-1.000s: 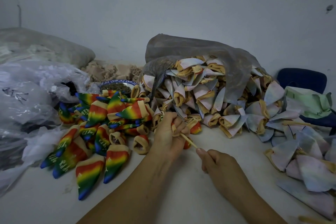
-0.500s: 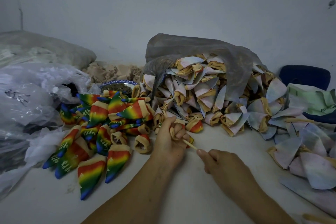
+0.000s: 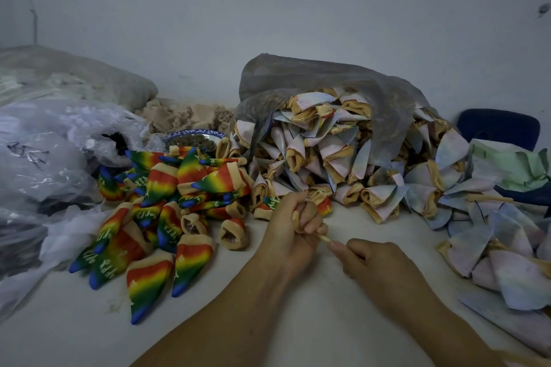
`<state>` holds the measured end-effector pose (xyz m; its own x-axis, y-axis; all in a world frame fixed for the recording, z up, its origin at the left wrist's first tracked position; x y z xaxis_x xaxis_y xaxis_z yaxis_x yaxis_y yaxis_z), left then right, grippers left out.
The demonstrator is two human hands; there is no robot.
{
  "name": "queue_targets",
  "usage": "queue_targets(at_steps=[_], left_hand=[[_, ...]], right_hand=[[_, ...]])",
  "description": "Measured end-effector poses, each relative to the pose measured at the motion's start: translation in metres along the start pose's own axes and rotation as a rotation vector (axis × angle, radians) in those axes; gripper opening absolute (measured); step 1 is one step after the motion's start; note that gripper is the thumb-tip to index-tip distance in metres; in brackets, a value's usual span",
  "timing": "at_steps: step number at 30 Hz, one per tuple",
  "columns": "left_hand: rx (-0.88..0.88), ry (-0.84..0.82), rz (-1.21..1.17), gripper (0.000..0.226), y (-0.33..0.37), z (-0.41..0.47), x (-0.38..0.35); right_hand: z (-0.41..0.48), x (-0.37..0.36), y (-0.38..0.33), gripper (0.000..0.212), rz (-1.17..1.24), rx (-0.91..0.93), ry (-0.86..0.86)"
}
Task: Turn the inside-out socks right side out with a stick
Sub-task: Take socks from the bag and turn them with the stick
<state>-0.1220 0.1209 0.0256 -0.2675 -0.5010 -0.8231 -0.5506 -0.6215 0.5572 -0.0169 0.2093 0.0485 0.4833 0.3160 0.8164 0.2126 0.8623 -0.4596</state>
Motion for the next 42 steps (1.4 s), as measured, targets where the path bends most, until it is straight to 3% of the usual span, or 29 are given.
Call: queue_targets(at_steps=[6, 12, 20, 28, 36, 42], left_hand=[[-0.057, 0.086, 0.070, 0.051, 0.002, 0.000, 0.000], [-0.032, 0.144, 0.051, 0.045, -0.001, 0.005, 0.009], [0.043, 0.047, 0.013, 0.011, -0.004, 0.001, 0.004], [0.074, -0.002, -0.056, 0.046, 0.001, 0.005, 0.004], [-0.136, 0.063, 0.237, 0.029, 0.011, 0.010, 0.014], [-0.126, 0.108, 0.290, 0.016, 0.010, 0.012, 0.017]], right_hand=[[-0.008, -0.014, -0.008, 0.059, 0.039, -0.097, 0.045], [-0.002, -0.006, -0.003, 0.056, 0.003, -0.077, 0.075], [0.001, 0.000, 0.018, 0.063, -0.034, -0.126, 0.088], [0.004, 0.006, 0.029, 0.060, -0.086, -0.159, 0.111], [0.008, 0.027, 0.033, 0.066, -0.055, -0.120, 0.242], [0.008, 0.021, 0.035, 0.070, -0.031, -0.137, 0.216]])
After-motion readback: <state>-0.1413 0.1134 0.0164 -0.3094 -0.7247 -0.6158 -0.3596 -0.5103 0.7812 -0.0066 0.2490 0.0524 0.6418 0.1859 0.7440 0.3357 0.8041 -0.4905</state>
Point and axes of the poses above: each hand's wrist, its own z-axis towards the middle knuckle, its own x-axis out of the back of the hand, y = z × x, the point moved 7 cm from there along z, towards the middle knuckle, and after that the axes turned 8 degrees about y, right-handed, at the moved point
